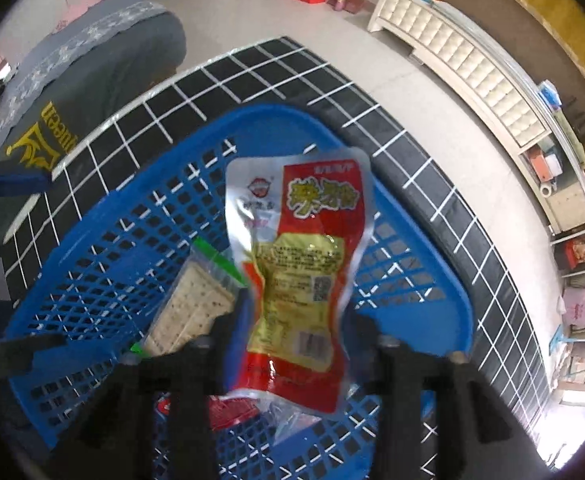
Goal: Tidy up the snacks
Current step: 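Lower the red-and-yellow pouch into the basket and open the right gripper, then withdraw both grippers from the basket toward the remaining snacks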
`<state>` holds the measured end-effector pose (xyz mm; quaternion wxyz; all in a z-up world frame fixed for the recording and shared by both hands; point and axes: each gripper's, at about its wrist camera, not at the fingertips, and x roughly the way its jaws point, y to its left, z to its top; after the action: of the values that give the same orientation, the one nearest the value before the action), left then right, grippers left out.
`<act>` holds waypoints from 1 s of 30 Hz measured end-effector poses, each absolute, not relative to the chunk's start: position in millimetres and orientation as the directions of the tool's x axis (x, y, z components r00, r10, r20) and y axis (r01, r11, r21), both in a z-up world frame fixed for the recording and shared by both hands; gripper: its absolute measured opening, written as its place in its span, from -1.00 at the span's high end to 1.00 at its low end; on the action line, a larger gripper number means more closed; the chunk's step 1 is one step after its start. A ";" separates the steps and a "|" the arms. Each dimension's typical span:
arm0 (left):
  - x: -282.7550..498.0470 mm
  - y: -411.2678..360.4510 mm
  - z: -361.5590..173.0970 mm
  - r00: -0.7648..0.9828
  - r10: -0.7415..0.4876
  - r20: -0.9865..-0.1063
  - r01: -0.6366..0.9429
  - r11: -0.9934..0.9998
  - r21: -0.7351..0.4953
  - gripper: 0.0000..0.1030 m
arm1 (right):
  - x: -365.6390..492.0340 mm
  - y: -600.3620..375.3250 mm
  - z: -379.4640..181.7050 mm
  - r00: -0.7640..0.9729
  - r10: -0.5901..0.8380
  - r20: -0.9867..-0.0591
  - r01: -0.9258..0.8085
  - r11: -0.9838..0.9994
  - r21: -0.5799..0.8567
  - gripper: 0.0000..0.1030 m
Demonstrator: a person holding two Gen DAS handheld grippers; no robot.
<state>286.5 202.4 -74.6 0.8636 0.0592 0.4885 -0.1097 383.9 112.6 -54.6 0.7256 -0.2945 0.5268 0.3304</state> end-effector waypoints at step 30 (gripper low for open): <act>222.9 117.5 -0.3 0.565 -0.182 -0.805 0.291 0.957 -0.011 -0.35 | 289.6 -29.4 60.4 0.376 0.364 -0.852 -0.644 0.764 0.042 -0.67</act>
<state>223.0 117.5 -0.3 0.8826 0.0614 0.4465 -0.1340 289.6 -29.4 60.4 0.8157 -0.1504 0.4655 0.3086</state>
